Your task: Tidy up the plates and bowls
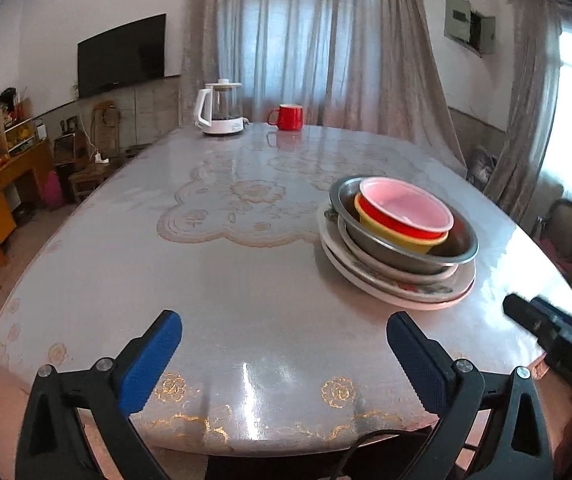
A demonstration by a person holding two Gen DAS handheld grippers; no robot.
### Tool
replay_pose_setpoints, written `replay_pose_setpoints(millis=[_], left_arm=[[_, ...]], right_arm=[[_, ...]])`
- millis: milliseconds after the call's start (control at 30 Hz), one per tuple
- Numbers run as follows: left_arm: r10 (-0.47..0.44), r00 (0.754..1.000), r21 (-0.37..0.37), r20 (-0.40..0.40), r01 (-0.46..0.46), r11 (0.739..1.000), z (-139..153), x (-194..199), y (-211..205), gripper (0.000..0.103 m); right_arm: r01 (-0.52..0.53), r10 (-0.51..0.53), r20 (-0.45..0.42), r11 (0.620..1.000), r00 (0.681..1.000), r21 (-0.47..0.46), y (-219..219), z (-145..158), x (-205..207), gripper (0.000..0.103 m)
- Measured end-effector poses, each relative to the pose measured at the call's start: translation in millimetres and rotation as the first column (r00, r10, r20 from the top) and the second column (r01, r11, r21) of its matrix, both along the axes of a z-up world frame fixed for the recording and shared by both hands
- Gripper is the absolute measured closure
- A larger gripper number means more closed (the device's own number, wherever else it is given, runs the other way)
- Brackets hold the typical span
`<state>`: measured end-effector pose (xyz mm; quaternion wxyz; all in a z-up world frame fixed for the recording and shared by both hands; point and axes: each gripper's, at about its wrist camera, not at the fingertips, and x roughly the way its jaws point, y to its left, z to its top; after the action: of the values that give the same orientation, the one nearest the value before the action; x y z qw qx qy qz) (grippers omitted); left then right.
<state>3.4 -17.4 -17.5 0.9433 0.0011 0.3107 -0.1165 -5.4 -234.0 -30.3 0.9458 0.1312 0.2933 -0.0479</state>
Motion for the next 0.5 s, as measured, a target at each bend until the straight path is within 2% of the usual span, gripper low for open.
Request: replay_pose_setpoints(millis=[167, 400, 500], left_arm=[[-0.012, 0.999, -0.079, 0.038, 0.015, 0.997, 5, -7, 8, 0.000], [-0.030, 1.000, -0.027, 0.009, 0.030, 0.999, 1, -7, -1, 0.000], [-0.052, 0.999, -0.033, -0.016, 0.051, 0.998, -2, -5, -3, 0.000]], right_arm=[[-0.023, 0.023, -0.004, 1.000, 1.000, 0.002, 8, -4, -4, 0.041], [-0.028, 0.028, -0.005, 1.000, 1.000, -0.003, 11, -5, -5, 0.041], [-0.034, 0.034, -0.006, 0.999, 0.999, -0.009, 13, -5, -6, 0.041]])
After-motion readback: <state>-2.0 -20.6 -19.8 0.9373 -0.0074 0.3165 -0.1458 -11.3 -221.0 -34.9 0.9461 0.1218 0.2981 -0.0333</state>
